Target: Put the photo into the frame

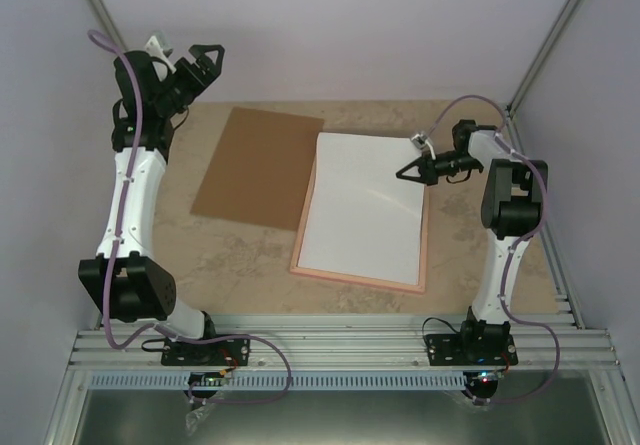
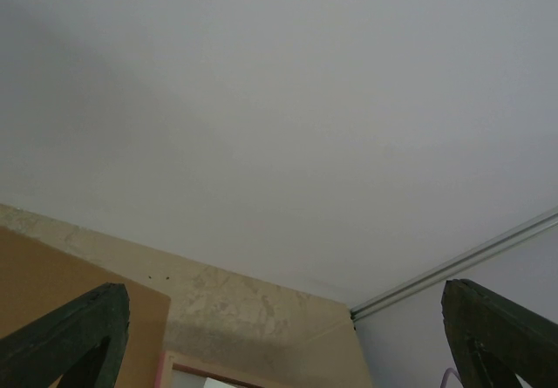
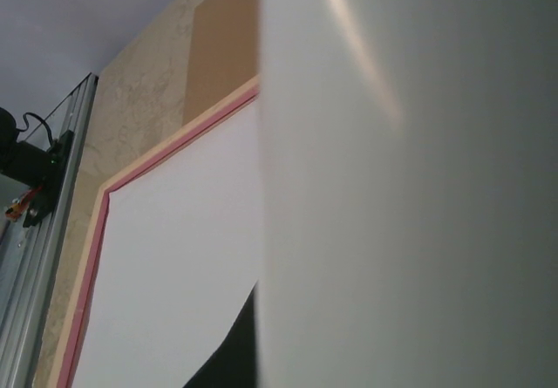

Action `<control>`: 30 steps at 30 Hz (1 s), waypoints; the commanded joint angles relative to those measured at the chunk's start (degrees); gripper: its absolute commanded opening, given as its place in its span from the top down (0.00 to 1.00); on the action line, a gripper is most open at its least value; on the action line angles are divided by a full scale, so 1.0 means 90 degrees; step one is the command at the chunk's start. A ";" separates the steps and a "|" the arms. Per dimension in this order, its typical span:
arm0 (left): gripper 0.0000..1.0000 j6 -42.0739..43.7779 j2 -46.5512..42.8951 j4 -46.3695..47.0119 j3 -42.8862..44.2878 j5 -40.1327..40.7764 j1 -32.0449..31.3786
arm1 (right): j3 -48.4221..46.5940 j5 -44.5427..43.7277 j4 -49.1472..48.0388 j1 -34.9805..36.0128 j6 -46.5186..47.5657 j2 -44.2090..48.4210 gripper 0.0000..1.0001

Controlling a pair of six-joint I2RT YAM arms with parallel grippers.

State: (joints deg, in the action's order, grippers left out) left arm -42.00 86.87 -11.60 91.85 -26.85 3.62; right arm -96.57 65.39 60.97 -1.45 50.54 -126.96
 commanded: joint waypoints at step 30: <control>0.01 0.1265 -0.0272 -0.0367 -0.0709 0.0536 -0.0090 | 0.1024 -0.4301 -0.2027 -0.0167 -0.2086 0.1802 0.26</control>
State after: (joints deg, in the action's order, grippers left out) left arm -34.74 86.35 -13.54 86.85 -23.35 3.20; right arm -86.15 31.18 43.44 -1.10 32.01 -111.94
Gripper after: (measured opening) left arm 0.995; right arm 0.772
